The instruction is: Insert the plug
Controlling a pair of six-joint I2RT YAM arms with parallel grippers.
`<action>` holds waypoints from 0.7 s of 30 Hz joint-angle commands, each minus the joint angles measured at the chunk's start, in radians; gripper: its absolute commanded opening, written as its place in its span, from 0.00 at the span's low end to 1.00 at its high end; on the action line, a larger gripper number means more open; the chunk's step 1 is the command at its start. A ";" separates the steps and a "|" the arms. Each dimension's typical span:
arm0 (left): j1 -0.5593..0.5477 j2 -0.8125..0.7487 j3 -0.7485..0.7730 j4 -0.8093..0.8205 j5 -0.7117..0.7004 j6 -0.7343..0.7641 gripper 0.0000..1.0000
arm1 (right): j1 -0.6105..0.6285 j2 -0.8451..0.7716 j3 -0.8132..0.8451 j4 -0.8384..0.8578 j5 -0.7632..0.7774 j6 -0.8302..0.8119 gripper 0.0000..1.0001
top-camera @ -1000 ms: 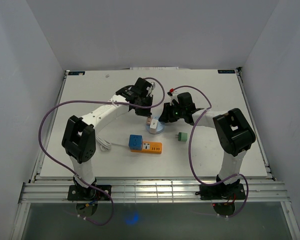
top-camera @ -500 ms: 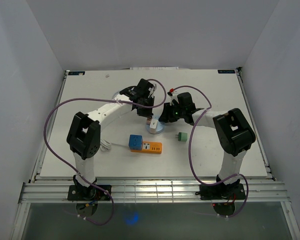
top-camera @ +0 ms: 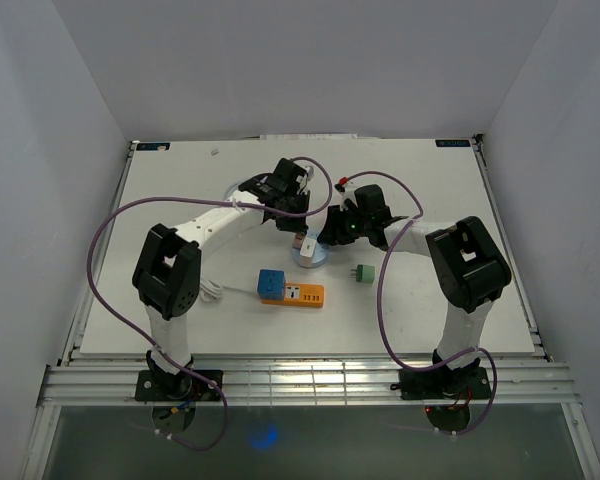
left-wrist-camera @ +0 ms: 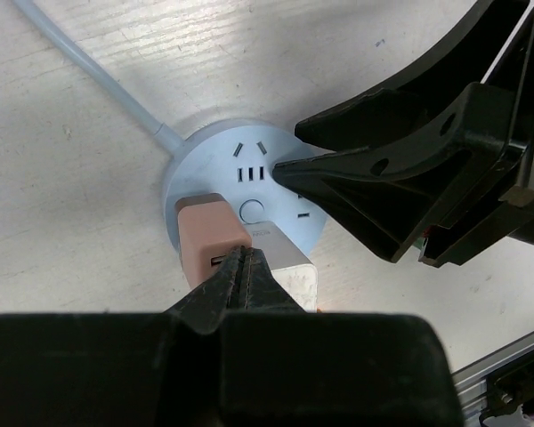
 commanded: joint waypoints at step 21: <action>0.055 -0.158 -0.376 0.207 0.025 -0.035 0.00 | 0.000 -0.013 0.017 -0.020 0.019 -0.018 0.41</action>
